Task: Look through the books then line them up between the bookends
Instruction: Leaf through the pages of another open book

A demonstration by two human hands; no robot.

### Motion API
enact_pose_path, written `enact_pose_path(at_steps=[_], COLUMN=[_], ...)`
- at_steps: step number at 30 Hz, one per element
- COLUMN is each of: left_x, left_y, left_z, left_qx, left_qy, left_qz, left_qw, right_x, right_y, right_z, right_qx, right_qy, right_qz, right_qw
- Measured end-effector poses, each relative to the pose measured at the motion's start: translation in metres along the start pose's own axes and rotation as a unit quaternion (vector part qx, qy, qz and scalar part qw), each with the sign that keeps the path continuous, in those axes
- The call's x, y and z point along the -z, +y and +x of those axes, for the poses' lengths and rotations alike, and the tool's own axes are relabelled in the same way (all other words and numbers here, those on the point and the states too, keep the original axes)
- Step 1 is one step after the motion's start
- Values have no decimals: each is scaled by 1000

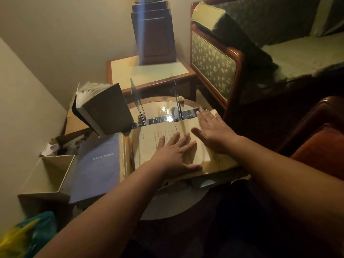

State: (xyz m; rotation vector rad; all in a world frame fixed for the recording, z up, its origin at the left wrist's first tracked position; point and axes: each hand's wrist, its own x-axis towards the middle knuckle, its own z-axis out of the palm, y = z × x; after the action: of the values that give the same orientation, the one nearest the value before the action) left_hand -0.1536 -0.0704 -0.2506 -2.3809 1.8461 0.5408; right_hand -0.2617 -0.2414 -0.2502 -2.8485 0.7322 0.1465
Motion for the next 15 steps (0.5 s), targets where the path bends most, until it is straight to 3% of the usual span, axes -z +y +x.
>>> enact_pose_path(at_steps=[3, 9, 15], left_x=[-1, -2, -6], left_y=[0, -1, -6], left_z=[0, 0, 1], left_qx=[0, 2, -1], left_qy=[0, 7, 17], left_qz=[-1, 10, 9], left_qw=[1000, 1000, 1000], right_x=[3, -18, -30], right_y=[-8, 1, 9], right_z=[3, -3, -43], right_qx=[32, 0, 16], right_qy=[27, -39, -46], right_qz=[4, -16, -44], right_qw=[999, 999, 998])
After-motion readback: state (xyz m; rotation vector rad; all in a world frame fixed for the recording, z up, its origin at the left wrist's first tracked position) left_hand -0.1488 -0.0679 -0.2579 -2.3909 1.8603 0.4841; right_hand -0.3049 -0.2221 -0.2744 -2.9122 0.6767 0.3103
